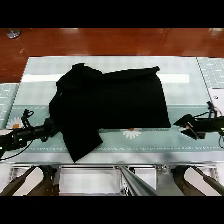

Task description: Fold the shirts.

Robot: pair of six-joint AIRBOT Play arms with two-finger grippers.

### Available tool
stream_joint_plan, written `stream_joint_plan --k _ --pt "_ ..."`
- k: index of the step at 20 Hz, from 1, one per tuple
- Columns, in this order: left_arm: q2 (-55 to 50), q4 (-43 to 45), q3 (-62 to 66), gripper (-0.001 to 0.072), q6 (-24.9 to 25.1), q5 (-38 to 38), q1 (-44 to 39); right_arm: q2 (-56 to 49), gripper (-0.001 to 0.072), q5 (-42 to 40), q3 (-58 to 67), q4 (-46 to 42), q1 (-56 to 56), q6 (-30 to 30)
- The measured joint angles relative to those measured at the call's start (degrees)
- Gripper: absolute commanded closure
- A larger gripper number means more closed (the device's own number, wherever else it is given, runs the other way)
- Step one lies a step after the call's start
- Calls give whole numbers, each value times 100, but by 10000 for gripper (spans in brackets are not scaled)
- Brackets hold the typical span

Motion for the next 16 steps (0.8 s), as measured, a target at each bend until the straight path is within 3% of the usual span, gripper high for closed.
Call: stream_joint_plan --k 4,5,6,7,8,12,16 --pt "4 -61 0 677 74 -28 -4 -573 82 -293 223 520 684 33" --pt "7 -66 0 677 105 -46 -4 -717 112 -367 317 636 841 42" --pt "9 -68 0 677 140 -52 -4 -874 248 -437 420 730 1021 44" --pt "9 -72 7 677 162 -55 -4 -1012 513 -535 520 798 1187 44" --pt "9 -94 33 677 181 -70 -4 -1134 687 -612 649 765 1366 37" --pt "15 -750 719 677 387 -319 -7 -1360 689 -363 1707 1008 1884 -116" --pt "61 -1663 2634 678 448 -678 -103 -1421 689 304 4039 953 2050 -15"
